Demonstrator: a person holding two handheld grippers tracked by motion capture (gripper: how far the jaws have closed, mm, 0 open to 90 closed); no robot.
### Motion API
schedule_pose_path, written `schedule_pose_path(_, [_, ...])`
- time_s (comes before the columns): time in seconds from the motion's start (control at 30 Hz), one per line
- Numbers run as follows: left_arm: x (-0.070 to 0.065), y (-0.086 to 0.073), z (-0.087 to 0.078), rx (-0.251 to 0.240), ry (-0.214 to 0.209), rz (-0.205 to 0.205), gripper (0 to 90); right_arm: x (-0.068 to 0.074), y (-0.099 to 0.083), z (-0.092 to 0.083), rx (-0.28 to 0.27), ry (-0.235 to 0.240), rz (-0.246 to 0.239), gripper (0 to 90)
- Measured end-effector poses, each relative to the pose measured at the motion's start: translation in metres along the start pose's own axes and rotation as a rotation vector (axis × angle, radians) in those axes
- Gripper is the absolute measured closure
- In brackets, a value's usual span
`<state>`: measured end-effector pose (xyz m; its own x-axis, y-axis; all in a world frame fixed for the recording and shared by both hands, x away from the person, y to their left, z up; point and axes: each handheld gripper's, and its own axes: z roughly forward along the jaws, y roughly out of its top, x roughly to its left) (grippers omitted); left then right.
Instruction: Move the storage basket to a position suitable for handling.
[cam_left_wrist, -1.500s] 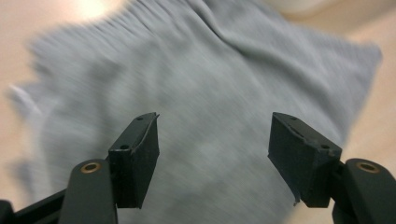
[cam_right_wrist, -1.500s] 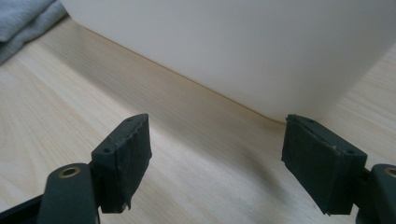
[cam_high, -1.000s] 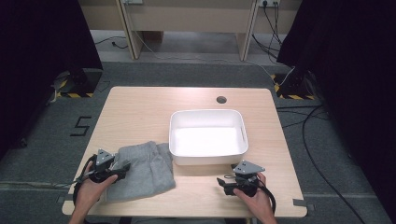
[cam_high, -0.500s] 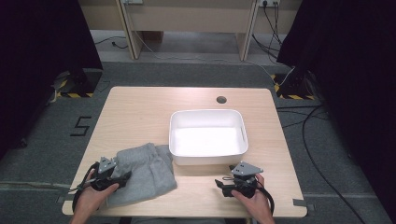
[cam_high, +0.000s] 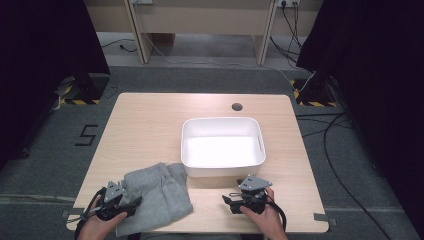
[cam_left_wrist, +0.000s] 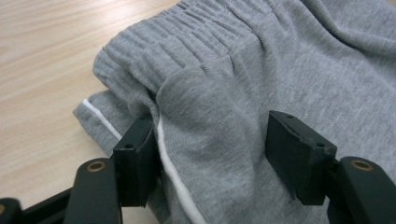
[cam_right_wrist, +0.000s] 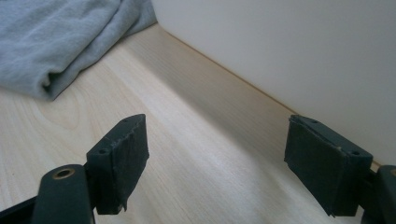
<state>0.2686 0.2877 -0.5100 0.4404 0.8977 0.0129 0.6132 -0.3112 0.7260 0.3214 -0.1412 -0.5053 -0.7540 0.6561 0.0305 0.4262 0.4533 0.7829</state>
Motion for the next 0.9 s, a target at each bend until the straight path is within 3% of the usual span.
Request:
schedule_pose_path(0.23, [-0.018,-0.005,-0.006,-0.001,-0.028,0.045,37.0,0.007,0.006,0.009,0.004,0.014,-0.017,23.1])
schedule_pose_path(0.47, [-0.037,0.000,-0.005,0.014,-0.058,0.109,37.1,0.010,0.016,0.023,0.010,0.019,-0.037,23.7])
schedule_pose_path(0.67, [-0.057,0.008,0.004,0.008,-0.124,0.145,36.3,0.014,0.016,0.021,0.007,0.028,-0.036,23.7])
schedule_pose_path(0.9, [-0.078,0.030,0.025,0.039,-0.191,0.166,31.0,0.015,0.013,0.015,-0.001,0.042,-0.025,23.6])
